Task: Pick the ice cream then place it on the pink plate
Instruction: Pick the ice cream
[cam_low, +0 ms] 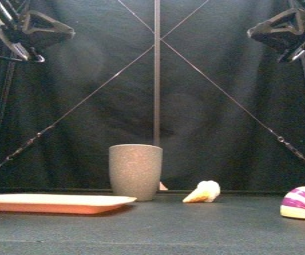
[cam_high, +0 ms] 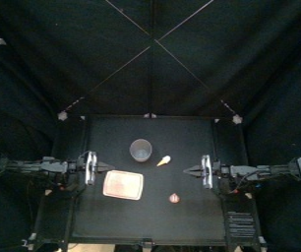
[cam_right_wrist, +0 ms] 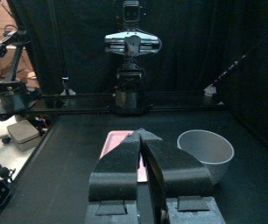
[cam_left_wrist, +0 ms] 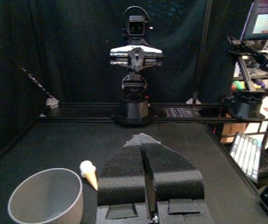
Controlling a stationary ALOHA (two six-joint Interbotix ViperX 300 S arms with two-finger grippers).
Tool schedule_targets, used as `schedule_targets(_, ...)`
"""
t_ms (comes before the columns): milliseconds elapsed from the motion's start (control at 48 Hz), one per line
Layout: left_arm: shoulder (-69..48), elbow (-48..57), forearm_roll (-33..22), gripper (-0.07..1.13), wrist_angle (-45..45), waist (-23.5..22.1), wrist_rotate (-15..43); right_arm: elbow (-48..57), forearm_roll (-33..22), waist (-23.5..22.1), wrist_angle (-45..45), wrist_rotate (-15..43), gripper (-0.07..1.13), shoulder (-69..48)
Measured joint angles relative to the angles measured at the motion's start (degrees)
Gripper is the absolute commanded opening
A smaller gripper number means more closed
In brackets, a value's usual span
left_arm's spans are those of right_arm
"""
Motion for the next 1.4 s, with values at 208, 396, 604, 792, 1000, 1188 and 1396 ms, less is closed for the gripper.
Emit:
schedule_targets(208, 0.0, 0.18, 3.69, -0.04, 0.09, 1.32, 1.05, -0.35, -2.81, -2.37, -1.23, -0.09, 0.04, 2.81)
schedule_targets(396, 0.0, 0.26, 4.04, -0.04, 0.09, 1.41, 1.14, -3.78, -6.15, -5.98, 1.41, 0.44, 0.16, 9.49)
schedule_targets(604, -0.09, 0.44, 4.04, -0.04, 0.09, 1.41, 1.14, -7.56, -7.38, -8.44, 8.79, 0.97, 0.51, 18.11)
schedule_targets(792, -0.09, 0.53, 4.04, -0.04, 0.0, 1.49, 1.14, -8.0, -5.89, -10.28, 10.46, 1.41, 0.92, 24.26)
schedule_targets(1000, -0.09, 0.53, 3.96, -0.04, 0.0, 1.76, 1.14, -8.7, -5.8, -10.9, 10.9, 1.14, 1.05, 31.64)
schedule_targets(1188, -0.18, 0.7, 3.87, -0.04, 0.09, 1.76, 1.14, -11.95, -6.77, -13.71, 13.36, 1.05, 1.04, 40.96)
schedule_targets(1396, -0.18, 0.88, 3.78, -0.04, 0.09, 1.85, 1.14, -18.28, -10.11, -16.17, 20.13, 1.05, 1.04, 50.36)
